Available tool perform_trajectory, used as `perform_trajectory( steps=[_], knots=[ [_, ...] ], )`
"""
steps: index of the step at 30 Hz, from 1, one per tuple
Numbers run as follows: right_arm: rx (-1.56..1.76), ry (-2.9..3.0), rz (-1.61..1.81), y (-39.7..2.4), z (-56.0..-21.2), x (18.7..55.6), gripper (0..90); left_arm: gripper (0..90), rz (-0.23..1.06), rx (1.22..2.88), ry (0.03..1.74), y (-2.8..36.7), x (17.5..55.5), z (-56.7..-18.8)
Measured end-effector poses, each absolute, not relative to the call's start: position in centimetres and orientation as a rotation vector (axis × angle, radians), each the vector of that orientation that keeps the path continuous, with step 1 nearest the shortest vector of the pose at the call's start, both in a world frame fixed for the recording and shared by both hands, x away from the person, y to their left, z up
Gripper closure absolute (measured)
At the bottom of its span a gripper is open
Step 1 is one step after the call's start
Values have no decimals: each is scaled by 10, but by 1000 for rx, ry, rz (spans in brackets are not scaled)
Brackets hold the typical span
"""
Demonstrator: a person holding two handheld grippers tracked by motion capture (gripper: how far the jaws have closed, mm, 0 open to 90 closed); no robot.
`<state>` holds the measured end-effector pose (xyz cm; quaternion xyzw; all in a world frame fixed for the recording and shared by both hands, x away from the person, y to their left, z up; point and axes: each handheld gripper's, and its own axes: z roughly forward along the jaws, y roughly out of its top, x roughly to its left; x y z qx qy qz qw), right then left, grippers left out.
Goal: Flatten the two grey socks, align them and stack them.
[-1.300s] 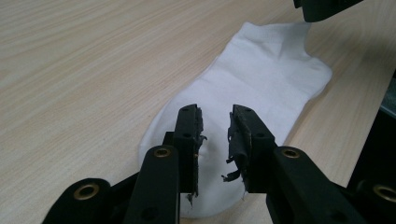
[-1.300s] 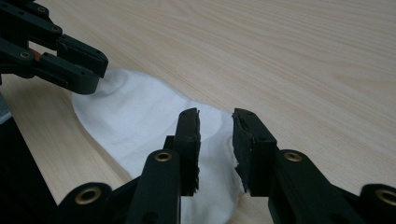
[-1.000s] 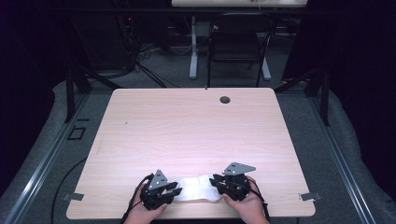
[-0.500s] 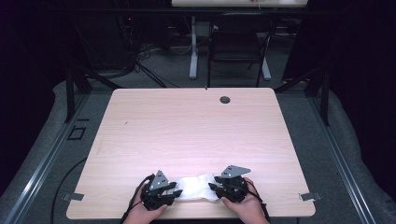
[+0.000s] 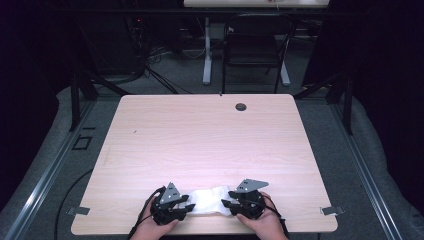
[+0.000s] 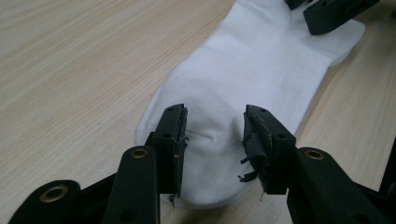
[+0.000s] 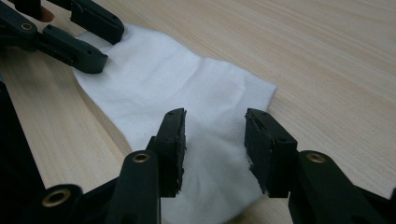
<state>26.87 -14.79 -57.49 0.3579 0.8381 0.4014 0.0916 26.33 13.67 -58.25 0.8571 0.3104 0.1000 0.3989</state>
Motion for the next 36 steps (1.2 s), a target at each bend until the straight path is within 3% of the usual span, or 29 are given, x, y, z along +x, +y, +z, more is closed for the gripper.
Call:
perform_trajectory(
  steps=[13, 36],
  knots=[
    [1020, 2483, 1144, -146, -576, 270, 601, 593, 276, 2168, 784, 137, 269, -583],
    [1120, 2451, 1134, -129, -575, 320, 607, 597, 284, 2120, 873, 148, 311, -584]
  ],
)
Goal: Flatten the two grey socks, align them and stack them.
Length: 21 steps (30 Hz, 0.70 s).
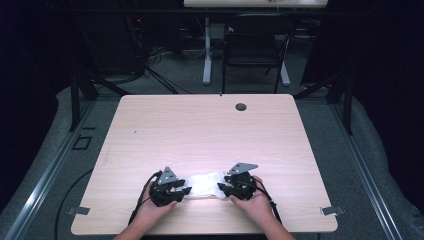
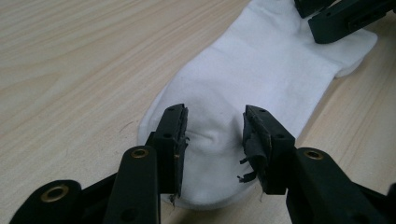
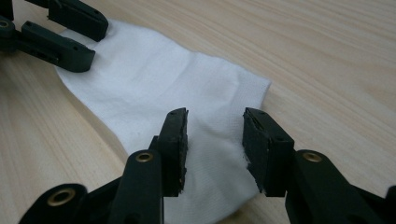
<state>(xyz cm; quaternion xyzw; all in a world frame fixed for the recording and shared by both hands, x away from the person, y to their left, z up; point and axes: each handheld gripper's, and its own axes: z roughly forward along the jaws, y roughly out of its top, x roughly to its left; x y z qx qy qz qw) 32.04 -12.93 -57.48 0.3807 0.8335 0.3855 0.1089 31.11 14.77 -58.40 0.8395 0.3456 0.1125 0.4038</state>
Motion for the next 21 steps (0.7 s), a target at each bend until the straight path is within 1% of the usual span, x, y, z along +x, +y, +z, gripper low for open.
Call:
perform_trajectory(
  steps=[11, 15, 21],
  knots=[
    [1115, 2438, 1147, -129, -576, 320, 584, 592, 278, 2095, 873, 150, 312, -586],
    [1105, 2434, 1138, -128, -574, 318, 572, 529, 255, 2079, 875, 151, 311, -586],
    [1099, 2389, 1217, -138, -561, 309, 565, 496, 261, 2050, 873, 154, 309, -577]
  ],
)
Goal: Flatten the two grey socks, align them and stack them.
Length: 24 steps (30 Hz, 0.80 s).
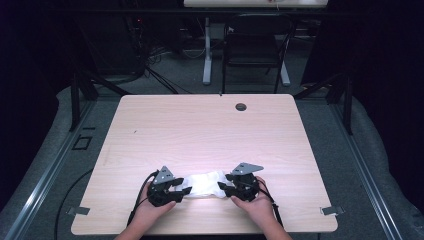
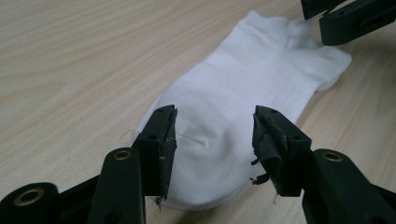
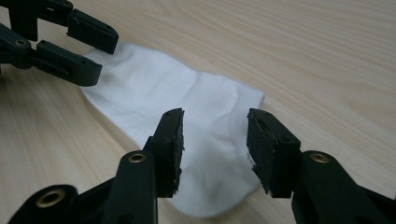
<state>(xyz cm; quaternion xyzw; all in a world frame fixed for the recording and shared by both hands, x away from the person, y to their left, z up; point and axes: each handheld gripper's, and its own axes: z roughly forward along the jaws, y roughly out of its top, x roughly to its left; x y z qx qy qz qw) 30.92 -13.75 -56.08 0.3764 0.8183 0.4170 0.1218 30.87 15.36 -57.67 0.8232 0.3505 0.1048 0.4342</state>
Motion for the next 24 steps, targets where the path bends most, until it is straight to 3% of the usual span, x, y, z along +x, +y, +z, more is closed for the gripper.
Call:
perform_trajectory(
  steps=[6, 15, 24],
  knots=[
    [1101, 2331, 1286, -150, -548, 300, 553, 485, 294, 1960, 901, 171, 302, -552],
    [1123, 2291, 1330, -172, -524, 286, 522, 485, 304, 1943, 943, 191, 297, -537],
    [1111, 2301, 1305, -182, -523, 264, 514, 485, 339, 1946, 985, 217, 285, -531]
  ],
)
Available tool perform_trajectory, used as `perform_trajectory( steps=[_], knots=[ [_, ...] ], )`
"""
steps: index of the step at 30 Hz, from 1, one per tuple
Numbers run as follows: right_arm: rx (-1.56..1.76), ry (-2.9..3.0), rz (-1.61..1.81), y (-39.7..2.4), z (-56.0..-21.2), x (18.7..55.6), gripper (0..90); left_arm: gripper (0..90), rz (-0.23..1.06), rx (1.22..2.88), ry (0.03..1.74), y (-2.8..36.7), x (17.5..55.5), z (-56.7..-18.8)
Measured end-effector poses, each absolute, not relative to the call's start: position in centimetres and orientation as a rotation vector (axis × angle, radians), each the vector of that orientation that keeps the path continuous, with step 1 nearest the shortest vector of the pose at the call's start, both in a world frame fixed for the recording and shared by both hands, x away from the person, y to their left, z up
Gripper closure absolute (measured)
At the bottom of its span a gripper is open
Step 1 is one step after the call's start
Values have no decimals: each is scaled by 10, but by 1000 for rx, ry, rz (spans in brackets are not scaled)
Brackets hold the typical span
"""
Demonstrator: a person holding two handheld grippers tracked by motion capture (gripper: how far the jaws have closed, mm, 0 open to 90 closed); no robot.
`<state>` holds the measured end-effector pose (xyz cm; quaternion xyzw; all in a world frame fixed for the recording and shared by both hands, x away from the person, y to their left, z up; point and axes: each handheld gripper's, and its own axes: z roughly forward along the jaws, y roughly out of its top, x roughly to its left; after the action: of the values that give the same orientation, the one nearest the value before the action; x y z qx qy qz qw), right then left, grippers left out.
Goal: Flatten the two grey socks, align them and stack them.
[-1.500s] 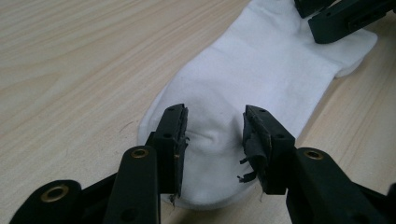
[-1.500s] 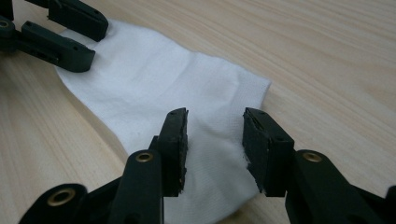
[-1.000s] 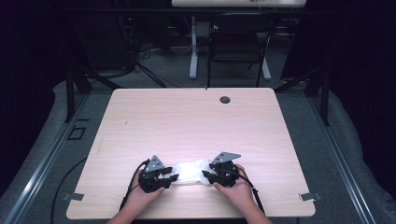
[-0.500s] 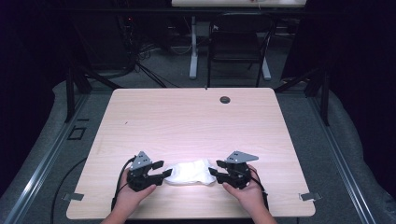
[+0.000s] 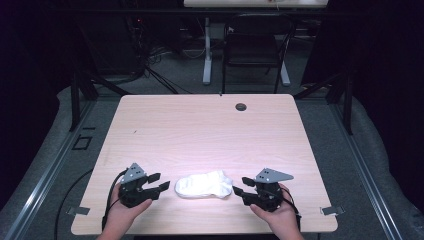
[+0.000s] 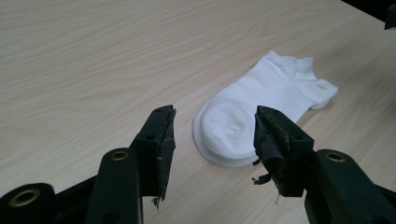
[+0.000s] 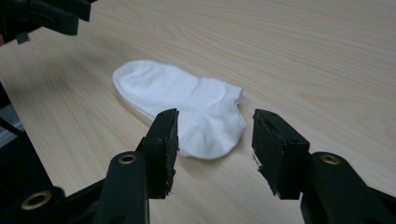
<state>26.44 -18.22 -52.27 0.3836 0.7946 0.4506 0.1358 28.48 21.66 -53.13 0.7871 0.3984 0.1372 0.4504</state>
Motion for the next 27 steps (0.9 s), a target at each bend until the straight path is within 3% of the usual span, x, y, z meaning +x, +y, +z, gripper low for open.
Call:
perform_trajectory(
  steps=[11, 27],
  knots=[
    [1126, 2283, 1236, -186, -545, 262, 549, 487, 367, 1894, 1075, 249, 282, -547],
    [1172, 2332, 1155, -186, -570, 274, 556, 495, 329, 1963, 1109, 245, 293, -567]
  ],
)
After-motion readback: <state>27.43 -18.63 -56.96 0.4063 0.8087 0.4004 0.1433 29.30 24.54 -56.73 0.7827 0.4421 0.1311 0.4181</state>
